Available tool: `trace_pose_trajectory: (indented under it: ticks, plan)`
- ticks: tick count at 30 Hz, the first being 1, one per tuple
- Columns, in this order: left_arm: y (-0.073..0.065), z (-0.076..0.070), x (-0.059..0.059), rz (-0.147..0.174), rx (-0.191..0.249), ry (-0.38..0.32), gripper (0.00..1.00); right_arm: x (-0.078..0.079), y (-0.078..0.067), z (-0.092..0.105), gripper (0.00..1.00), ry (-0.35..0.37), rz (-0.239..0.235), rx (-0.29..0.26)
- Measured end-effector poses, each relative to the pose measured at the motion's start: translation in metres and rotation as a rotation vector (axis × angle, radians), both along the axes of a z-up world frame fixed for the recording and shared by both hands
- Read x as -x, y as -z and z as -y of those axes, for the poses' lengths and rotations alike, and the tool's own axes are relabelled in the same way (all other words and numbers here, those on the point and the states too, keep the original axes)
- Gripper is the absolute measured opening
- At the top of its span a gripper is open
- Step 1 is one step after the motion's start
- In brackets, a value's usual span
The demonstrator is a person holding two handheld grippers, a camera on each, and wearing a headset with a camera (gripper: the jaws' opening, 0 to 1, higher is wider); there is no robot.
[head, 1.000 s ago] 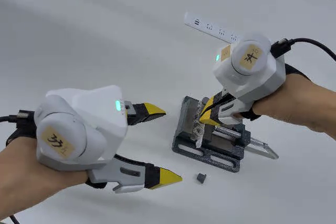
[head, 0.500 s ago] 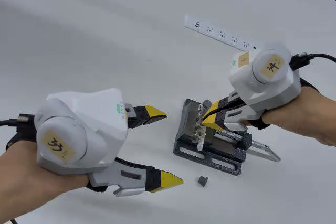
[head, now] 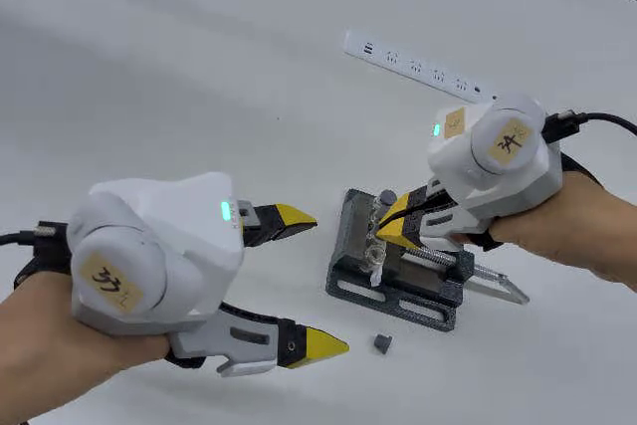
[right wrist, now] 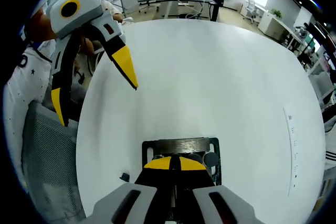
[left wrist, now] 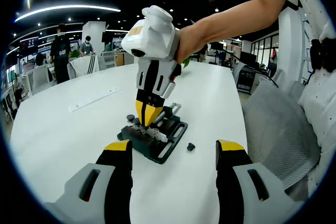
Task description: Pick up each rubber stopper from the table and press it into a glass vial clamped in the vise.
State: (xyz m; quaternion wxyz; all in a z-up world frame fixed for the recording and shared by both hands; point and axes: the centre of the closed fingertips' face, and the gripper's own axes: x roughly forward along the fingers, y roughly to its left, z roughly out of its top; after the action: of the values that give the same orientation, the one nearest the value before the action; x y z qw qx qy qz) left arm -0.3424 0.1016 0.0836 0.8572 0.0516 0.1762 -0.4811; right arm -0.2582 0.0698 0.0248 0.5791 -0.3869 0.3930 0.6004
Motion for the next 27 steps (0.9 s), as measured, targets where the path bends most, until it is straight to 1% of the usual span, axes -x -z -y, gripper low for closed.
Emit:
trace_pose_trajectory:
  ticks: [2, 3, 5, 8, 9, 17, 22, 27]
  plan:
    - [-0.0001, -0.0009, -0.0003, 0.003, -0.001, -0.001, 0.63, 0.0014, -0.0004, -0.0006, 0.0, -0.001, 0.0, 0.004]
    - [-0.0007, -0.0011, -0.0003, 0.003, -0.001, -0.002, 0.63, 0.0021, -0.0007, -0.0018, 0.0, -0.019, 0.008, 0.02]
    - [-0.0006, -0.0018, 0.0004, 0.006, -0.012, 0.002, 0.63, 0.0006, -0.0012, -0.0032, 0.0, -0.003, -0.002, 0.034]
    - [-0.0023, -0.0024, 0.0022, 0.007, -0.015, 0.004, 0.63, 0.0019, -0.0012, -0.0017, 0.0, -0.021, 0.011, 0.037]
    - [-0.0029, -0.0031, 0.0024, 0.008, -0.016, 0.002, 0.63, 0.0013, -0.0013, -0.0016, 0.0, -0.013, 0.012, 0.037]
    - [-0.0052, -0.0069, 0.0052, 0.01, -0.025, -0.005, 0.63, 0.0021, -0.0027, -0.001, 0.0, 0.031, 0.014, 0.011]
    - [-0.0078, -0.008, 0.0057, 0.012, -0.028, -0.011, 0.63, 0.0016, -0.0043, -0.0015, 0.0, 0.032, 0.023, -0.003]
    - [-0.0091, -0.0076, 0.0058, 0.013, -0.032, -0.01, 0.62, 0.0005, -0.0076, 0.0018, 0.02, 0.05, 0.03, -0.014]
